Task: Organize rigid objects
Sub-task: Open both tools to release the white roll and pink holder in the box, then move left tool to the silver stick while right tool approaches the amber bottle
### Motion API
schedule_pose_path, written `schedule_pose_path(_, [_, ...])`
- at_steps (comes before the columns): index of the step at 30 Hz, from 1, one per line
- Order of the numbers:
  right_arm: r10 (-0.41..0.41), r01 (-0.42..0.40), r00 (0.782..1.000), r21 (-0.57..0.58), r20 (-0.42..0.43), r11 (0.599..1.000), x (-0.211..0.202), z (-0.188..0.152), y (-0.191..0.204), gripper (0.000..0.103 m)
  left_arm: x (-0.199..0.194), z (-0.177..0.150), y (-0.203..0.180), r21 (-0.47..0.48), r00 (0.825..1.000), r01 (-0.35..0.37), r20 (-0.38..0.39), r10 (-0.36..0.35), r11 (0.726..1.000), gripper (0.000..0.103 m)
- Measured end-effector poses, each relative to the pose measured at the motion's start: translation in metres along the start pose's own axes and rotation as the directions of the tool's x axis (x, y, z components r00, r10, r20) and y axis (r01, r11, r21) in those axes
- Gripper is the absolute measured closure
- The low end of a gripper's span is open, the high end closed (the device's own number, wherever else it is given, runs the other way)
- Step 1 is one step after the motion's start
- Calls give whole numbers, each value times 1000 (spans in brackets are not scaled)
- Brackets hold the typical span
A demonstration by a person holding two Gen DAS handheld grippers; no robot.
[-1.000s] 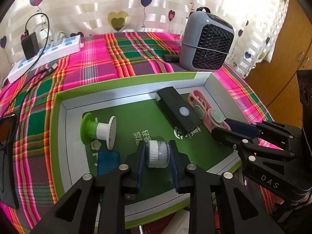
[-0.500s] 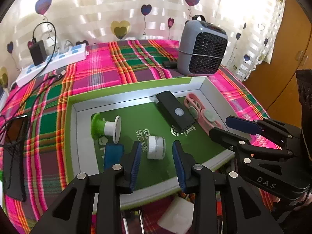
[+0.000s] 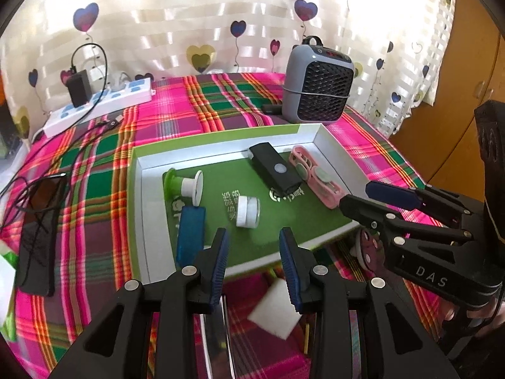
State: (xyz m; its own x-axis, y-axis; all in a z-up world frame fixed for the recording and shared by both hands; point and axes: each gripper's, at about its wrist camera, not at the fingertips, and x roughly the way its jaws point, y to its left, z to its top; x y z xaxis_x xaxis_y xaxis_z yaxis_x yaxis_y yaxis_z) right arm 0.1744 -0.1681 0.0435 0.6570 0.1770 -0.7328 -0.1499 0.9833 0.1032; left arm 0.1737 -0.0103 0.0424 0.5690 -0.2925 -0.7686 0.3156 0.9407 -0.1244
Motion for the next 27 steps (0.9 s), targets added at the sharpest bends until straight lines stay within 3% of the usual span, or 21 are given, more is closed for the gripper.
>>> schedule_pose_path(27, [-2, 2, 999, 0, 46, 1000, -35, -36, 20, 60, -49, -56, 8, -60, 1000, -11, 21, 12, 998, 71])
